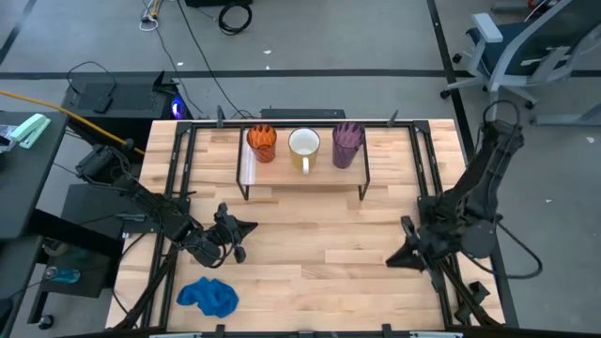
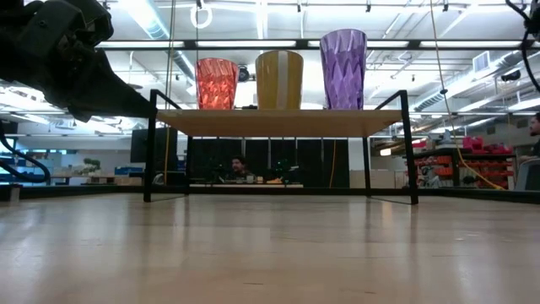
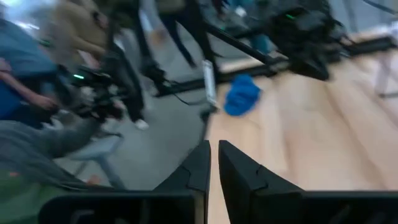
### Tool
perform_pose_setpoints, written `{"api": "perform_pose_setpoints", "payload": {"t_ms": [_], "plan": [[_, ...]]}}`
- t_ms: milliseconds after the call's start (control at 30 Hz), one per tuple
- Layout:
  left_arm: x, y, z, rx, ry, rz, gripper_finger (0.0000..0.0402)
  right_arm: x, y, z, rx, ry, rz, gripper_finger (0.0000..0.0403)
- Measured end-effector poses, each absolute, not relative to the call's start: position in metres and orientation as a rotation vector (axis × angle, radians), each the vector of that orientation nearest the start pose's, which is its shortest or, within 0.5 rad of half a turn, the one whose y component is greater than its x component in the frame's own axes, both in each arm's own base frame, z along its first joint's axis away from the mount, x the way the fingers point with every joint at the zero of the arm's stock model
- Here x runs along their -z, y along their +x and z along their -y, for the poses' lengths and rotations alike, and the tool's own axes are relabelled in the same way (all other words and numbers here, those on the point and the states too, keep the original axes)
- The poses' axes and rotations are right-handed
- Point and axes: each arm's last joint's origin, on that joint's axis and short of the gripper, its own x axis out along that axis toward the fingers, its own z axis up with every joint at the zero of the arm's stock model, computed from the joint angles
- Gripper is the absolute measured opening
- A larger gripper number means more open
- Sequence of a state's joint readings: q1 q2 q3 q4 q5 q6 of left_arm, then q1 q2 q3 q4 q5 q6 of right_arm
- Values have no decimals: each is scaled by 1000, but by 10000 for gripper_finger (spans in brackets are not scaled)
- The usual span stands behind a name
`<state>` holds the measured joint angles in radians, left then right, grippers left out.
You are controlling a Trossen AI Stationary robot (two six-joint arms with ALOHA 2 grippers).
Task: Stack small to large cups/mugs on shelf
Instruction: Return to Home Position
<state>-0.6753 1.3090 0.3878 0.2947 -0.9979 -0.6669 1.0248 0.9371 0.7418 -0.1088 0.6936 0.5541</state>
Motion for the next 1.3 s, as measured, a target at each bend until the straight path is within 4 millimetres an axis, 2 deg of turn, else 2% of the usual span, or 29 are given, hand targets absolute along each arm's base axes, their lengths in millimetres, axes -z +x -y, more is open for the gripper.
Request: {"api": "perform_pose_setpoints", "payload": {"t_ms": [200,367,500,700,800,967,1167,1300], "plan": [[-151,185,114,-447,-255,-276,31,-282,119,-169,-436,324,-147,39],[-156,188,118,-366,-259,-272,26,-277,117,-170,-540,269,-68,39],[-172,195,127,-161,-184,-207,23,-279,122,-167,-585,229,-26,39],[-202,202,133,233,-31,13,30,-284,143,-152,-698,195,27,39],[-209,207,121,294,0,56,35,-288,153,-135,-712,184,54,39],[-229,213,86,267,37,141,34,-301,158,-96,-675,159,128,39],[-257,196,40,163,65,195,25,-318,137,-50,-556,139,207,39],[-274,176,24,93,82,259,24,-326,115,-33,-481,137,263,39]]}}
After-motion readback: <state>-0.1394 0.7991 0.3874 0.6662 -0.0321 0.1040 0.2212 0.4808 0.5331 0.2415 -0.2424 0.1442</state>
